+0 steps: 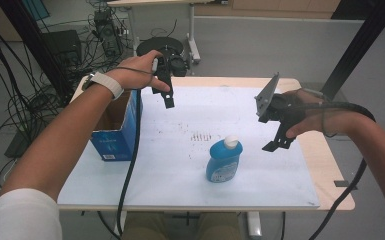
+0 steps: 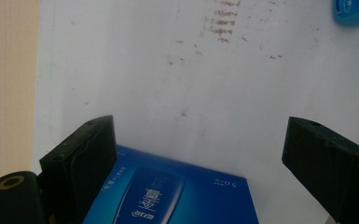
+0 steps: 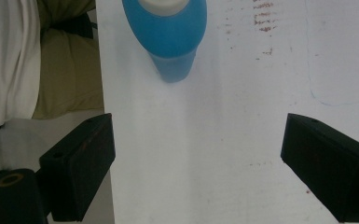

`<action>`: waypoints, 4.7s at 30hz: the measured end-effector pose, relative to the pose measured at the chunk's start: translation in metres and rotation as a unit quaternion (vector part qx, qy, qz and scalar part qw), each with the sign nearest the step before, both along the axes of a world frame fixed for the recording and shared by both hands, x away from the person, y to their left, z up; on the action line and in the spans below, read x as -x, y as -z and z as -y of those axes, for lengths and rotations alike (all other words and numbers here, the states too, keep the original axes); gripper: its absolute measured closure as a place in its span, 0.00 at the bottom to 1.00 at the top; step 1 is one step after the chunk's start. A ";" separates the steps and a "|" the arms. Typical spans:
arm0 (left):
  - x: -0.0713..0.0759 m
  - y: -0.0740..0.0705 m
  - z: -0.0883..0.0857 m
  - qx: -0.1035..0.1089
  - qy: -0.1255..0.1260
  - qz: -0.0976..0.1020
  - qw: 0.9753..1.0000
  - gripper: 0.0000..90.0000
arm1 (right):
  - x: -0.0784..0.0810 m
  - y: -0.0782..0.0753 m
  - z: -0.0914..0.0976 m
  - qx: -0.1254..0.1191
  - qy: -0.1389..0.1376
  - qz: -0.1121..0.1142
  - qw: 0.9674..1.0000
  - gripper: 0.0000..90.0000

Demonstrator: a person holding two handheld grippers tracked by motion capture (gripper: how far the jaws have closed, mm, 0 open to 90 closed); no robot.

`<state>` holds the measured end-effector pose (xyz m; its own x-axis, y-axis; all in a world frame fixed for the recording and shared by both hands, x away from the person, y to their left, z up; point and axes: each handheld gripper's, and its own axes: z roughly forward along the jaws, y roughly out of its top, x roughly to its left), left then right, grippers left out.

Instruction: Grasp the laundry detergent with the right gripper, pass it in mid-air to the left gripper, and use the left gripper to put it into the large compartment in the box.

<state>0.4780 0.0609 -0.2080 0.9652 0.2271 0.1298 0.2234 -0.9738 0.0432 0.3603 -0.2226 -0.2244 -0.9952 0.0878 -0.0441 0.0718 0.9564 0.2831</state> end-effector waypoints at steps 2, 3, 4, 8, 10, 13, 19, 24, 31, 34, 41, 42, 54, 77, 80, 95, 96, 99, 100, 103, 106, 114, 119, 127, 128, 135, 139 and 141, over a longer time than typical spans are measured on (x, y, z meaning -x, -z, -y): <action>0.000 -0.001 0.000 0.001 0.000 0.000 1.000 0.12 | 0.000 0.000 0.000 0.000 -0.003 0.002 1.000 0.11; 0.000 0.000 -0.001 0.001 0.001 0.001 1.000 0.12 | 0.000 0.000 0.000 -0.001 -0.003 0.002 1.000 0.11; 0.000 0.000 0.000 0.001 0.000 0.000 1.000 0.12 | 0.000 0.000 0.000 -0.003 -0.005 0.003 1.000 0.11; 0.000 -0.001 0.000 0.000 -0.001 -0.001 1.000 0.12 | 0.000 0.000 0.001 -0.006 -0.003 0.005 1.000 0.10; 0.001 -0.001 0.000 0.001 -0.001 0.000 1.000 0.12 | 0.001 0.001 0.001 -0.009 -0.004 0.007 1.000 0.09; 0.001 -0.001 0.000 0.003 -0.004 0.001 1.000 0.12 | 0.001 0.002 0.001 -0.011 -0.008 0.005 1.000 0.09; 0.003 -0.001 -0.002 0.007 -0.010 0.003 1.000 0.12 | 0.001 0.002 0.001 -0.016 -0.012 0.007 1.000 0.09; 0.003 -0.001 -0.002 0.009 -0.009 0.003 1.000 0.12 | 0.002 0.004 0.000 -0.020 -0.016 0.007 1.000 0.09; 0.005 0.000 -0.002 0.011 -0.010 0.003 1.000 0.12 | 0.003 0.006 -0.001 -0.030 -0.028 0.010 0.999 0.08; 0.005 0.001 -0.002 0.011 -0.013 0.001 1.000 0.12 | 0.002 0.008 -0.002 -0.031 -0.032 0.010 0.999 0.08; 0.003 0.001 -0.001 0.010 -0.015 0.000 1.000 0.12 | -0.002 0.010 -0.004 -0.038 -0.039 0.011 0.998 0.08; 0.003 0.001 -0.001 0.011 -0.015 0.000 1.000 0.12 | -0.003 0.011 -0.004 -0.039 -0.039 0.011 0.998 0.08; 0.003 0.002 -0.004 0.009 -0.024 -0.001 1.000 0.12 | -0.008 0.014 -0.005 -0.042 -0.044 0.004 0.998 0.08; 0.003 0.002 -0.007 0.013 -0.028 0.002 1.000 0.12 | -0.010 0.025 -0.007 -0.058 -0.049 0.000 0.997 0.06; 0.003 0.002 -0.008 0.018 -0.029 0.003 0.999 0.12 | -0.010 0.027 -0.006 -0.059 -0.050 -0.004 0.997 0.06; 0.003 0.006 -0.006 0.015 -0.028 0.001 1.000 0.12 | -0.013 0.037 -0.005 -0.085 -0.048 0.004 0.995 0.05; 0.003 0.006 -0.006 0.014 -0.028 -0.001 0.999 0.12 | -0.013 0.038 -0.005 -0.085 -0.048 0.004 0.995 0.05; 0.004 0.006 -0.005 0.018 -0.029 0.001 0.999 0.12 | -0.013 0.039 -0.006 -0.091 -0.050 0.004 0.995 0.05; 0.004 0.006 -0.005 0.018 -0.029 0.001 0.999 0.12 | -0.013 0.039 -0.006 -0.091 -0.050 0.004 0.995 0.05; 0.004 0.007 -0.005 0.017 -0.029 0.000 0.999 0.12 | -0.013 0.041 -0.007 -0.102 -0.054 0.005 0.993 0.04; 0.004 0.008 -0.004 0.016 -0.027 -0.001 1.000 0.12 | -0.013 0.042 -0.007 -0.107 -0.058 0.005 0.993 0.04; 0.005 0.010 -0.002 0.015 -0.028 -0.003 0.999 0.12 | -0.012 0.052 -0.007 -0.122 -0.068 -0.007 0.990 0.04; 0.005 0.012 -0.001 0.014 -0.028 -0.004 0.999 0.12 | -0.012 0.057 -0.006 -0.130 -0.068 -0.010 0.989 0.05; 0.005 0.013 -0.003 0.018 -0.033 -0.005 0.999 0.12 | -0.012 0.063 -0.004 -0.143 -0.066 -0.013 0.987 0.04; 0.005 0.014 -0.003 0.017 -0.033 -0.005 0.999 0.12 | -0.012 0.063 -0.004 -0.143 -0.066 -0.013 0.987 0.04; 0.005 0.016 -0.002 0.018 -0.034 -0.006 0.999 0.12 | -0.014 0.071 -0.005 -0.157 -0.071 -0.017 0.985 0.04; 0.004 0.016 -0.003 0.015 -0.035 -0.007 0.999 0.12 | -0.014 0.074 -0.005 -0.160 -0.072 -0.020 0.984 0.04; 0.004 0.016 -0.003 0.017 -0.037 -0.007 0.999 0.12 | -0.014 0.076 -0.006 -0.161 -0.074 -0.021 0.984 0.04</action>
